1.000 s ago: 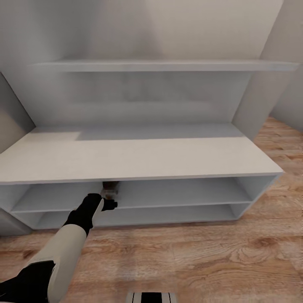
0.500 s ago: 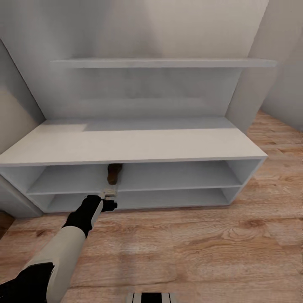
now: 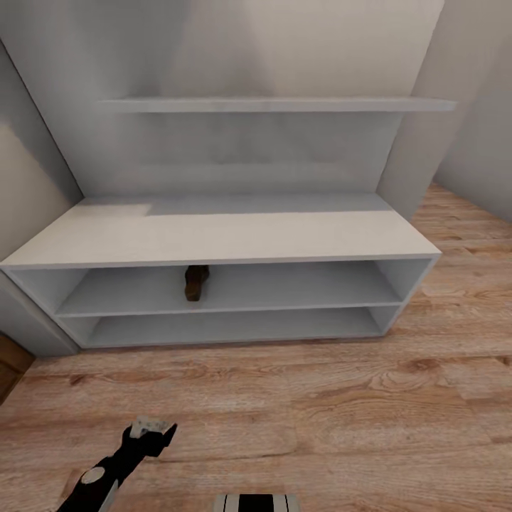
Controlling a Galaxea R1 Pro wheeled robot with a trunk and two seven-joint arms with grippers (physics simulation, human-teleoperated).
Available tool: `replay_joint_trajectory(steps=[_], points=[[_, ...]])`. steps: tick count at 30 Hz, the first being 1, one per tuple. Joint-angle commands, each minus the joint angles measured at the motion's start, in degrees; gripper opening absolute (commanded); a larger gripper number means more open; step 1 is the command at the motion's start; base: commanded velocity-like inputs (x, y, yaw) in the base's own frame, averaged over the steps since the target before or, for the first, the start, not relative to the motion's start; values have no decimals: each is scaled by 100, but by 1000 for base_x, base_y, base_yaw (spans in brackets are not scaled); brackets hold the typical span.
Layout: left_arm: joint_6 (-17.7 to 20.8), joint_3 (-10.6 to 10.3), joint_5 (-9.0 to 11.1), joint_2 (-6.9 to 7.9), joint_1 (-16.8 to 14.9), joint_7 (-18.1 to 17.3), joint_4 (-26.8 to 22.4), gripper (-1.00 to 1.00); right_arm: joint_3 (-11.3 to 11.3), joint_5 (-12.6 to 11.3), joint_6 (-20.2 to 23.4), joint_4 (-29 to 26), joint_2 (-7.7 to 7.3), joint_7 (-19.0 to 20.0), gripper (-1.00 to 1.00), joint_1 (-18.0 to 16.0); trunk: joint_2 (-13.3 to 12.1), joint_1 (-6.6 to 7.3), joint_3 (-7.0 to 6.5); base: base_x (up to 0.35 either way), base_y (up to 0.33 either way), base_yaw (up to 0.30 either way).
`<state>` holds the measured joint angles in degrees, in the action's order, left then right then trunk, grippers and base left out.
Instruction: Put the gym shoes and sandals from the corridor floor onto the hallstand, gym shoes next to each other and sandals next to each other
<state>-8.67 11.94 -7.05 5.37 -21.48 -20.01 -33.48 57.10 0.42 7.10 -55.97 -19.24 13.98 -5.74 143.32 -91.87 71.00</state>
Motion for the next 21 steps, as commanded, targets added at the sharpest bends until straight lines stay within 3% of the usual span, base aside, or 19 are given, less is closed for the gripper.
replay_joint_trajectory(steps=[1, 2, 8, 21], points=[[-86, 69, -59, 1, 30, -44, 4, 100, 20, -19, 42, 8, 3, 44, -100, -6, 2, 1, 4, -3, 0, 0], [-295, 298, 10, 24, 403, -66, -9, 100, 20, -24, 30, 100, 7, 38, -100, -6, 2, 1, 4, 0, 0, 0], [-314, 442, 133, 31, 462, -77, -6, 100, 20, -30, 9, 111, 8, 30, -100, -6, 2, 1, 4, 0, 0, 0], [-337, 546, 179, 34, 470, -74, -76, 100, 29, -42, 2, 104, 48, 31, -100, -6, 2, 1, 4, 0, 31, 0]])
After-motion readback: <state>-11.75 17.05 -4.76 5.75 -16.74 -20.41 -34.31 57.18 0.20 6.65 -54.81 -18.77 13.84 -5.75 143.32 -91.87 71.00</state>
